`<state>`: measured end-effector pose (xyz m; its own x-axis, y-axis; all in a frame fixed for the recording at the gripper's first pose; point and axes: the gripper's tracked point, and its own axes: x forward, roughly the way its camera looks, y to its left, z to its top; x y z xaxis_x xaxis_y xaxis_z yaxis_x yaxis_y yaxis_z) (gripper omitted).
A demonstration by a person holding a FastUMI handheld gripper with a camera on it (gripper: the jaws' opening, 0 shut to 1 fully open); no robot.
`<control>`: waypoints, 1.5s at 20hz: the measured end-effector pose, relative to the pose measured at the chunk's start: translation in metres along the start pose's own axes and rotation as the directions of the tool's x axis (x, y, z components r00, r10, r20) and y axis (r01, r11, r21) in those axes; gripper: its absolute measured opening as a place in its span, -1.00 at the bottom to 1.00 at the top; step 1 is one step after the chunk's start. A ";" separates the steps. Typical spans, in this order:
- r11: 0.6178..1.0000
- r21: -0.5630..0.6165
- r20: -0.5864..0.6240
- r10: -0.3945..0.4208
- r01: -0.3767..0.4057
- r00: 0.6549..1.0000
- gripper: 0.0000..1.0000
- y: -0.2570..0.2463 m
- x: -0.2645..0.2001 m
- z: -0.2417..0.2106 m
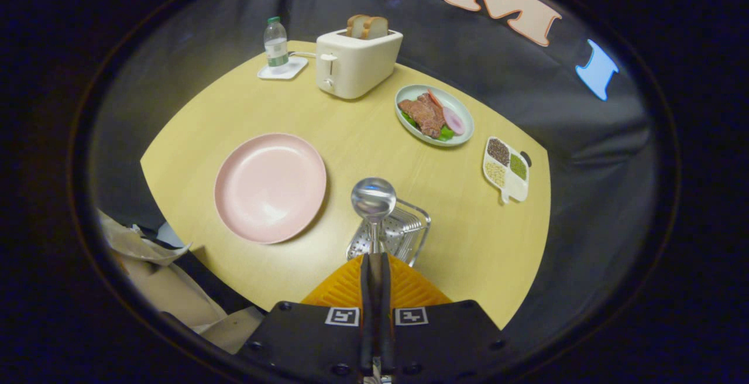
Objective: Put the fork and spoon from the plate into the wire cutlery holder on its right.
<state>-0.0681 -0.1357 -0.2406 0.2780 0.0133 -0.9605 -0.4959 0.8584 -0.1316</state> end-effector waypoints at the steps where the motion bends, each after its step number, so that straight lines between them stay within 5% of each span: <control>1: 1.000 -0.013 -0.029 0.002 -0.002 1.000 -0.84 -0.002 0.001 -0.006; 16: 0.997 -0.054 -0.274 0.030 -0.046 0.961 -0.84 -0.009 0.020 -0.014; 21: 0.998 -0.005 -0.194 0.061 -0.063 0.979 -0.06 0.001 0.021 0.001; 27: 0.981 0.178 0.084 0.062 -0.076 0.995 0.87 0.021 0.004 0.042; 30: 0.958 0.276 0.294 -0.003 -0.082 0.956 1.00 0.031 -0.020 0.075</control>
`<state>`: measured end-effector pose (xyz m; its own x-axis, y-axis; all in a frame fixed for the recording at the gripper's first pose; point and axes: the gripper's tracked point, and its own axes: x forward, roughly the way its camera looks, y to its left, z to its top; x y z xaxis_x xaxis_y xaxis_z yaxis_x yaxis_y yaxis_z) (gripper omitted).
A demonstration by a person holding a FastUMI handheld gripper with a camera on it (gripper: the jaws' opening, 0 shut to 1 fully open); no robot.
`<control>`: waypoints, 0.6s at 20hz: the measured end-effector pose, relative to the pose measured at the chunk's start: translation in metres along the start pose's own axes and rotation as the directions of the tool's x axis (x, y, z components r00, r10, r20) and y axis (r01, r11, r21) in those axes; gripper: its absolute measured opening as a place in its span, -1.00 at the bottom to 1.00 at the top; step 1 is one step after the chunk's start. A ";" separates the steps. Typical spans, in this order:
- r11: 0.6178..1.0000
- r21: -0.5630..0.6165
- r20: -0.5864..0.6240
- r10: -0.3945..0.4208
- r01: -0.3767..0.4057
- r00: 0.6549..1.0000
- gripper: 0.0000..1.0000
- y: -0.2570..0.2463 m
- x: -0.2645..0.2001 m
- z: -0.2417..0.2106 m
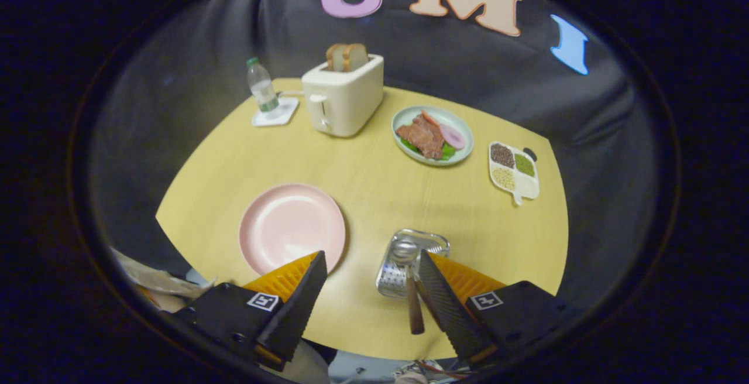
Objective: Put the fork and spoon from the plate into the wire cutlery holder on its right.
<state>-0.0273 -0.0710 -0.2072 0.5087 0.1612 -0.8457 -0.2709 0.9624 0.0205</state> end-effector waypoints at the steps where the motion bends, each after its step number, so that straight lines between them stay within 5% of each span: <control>1: 1.000 0.016 0.076 -0.009 0.008 0.997 1.00 0.005 -0.008 0.012; 5: 0.997 0.045 0.319 -0.075 0.064 0.945 1.00 0.013 -0.044 0.042; 12: 0.983 0.118 0.648 -0.182 0.139 0.740 1.00 0.031 -0.111 0.076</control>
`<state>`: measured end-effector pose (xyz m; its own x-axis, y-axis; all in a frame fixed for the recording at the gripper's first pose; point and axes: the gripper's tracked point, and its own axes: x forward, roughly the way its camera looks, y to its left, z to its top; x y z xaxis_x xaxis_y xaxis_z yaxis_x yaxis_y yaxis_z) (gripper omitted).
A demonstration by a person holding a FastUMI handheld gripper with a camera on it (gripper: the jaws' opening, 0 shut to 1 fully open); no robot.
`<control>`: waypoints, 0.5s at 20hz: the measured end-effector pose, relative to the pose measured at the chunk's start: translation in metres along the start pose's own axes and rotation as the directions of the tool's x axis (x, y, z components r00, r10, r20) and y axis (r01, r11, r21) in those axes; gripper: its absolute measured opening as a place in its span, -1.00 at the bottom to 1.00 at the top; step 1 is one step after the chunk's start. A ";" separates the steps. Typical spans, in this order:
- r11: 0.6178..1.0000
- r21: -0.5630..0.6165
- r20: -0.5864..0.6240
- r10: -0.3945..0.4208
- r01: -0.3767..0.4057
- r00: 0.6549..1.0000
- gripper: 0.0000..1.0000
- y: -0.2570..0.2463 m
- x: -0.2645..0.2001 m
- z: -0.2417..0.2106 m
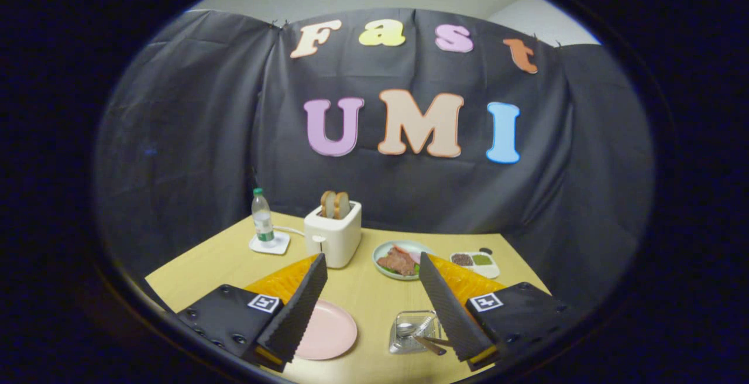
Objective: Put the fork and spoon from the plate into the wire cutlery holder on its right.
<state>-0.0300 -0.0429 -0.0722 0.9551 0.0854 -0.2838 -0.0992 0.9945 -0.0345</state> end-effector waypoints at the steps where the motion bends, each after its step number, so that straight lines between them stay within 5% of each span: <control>1: 1.000 0.014 0.037 -0.010 0.010 0.999 1.00 0.002 -0.004 0.009; 4: 0.995 0.096 0.177 -0.033 0.016 0.984 1.00 0.013 -0.013 0.039; 10: 0.993 0.116 0.169 -0.056 0.036 0.984 1.00 0.010 -0.019 0.029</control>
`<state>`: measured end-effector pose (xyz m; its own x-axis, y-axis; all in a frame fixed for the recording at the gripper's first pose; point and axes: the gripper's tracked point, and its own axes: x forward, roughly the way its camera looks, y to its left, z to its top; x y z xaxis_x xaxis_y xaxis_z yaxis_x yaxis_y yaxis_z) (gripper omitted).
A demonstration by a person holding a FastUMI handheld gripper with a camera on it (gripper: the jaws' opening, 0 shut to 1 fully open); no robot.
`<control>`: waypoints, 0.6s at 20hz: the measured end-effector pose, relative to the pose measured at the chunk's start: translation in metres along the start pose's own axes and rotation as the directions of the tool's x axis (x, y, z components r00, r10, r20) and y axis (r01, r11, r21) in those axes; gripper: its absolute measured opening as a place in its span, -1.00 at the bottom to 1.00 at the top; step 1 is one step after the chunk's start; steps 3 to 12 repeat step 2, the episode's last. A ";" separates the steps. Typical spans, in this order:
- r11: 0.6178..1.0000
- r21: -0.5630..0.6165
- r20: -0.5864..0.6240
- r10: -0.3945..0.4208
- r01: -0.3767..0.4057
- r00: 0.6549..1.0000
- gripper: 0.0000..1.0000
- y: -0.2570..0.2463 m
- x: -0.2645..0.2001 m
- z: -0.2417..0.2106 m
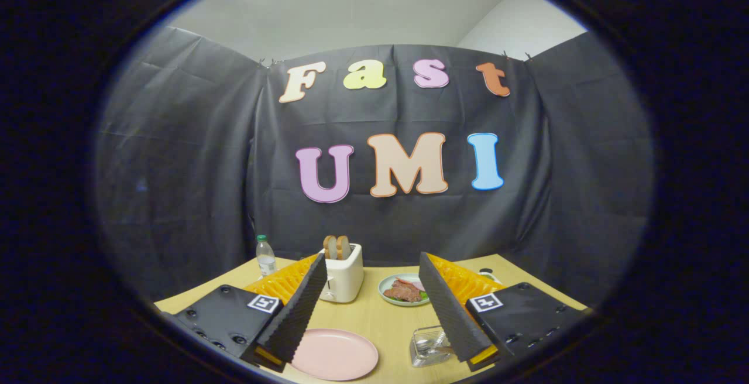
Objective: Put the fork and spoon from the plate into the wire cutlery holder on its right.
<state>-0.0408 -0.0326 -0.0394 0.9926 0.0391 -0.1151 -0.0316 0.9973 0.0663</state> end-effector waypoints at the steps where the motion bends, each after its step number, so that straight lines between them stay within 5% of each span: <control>1: 1.000 0.007 0.003 -0.007 0.006 1.000 1.00 -0.002 0.001 -0.002; 12: 1.000 0.012 0.003 -0.010 0.010 1.000 1.00 -0.003 0.000 -0.003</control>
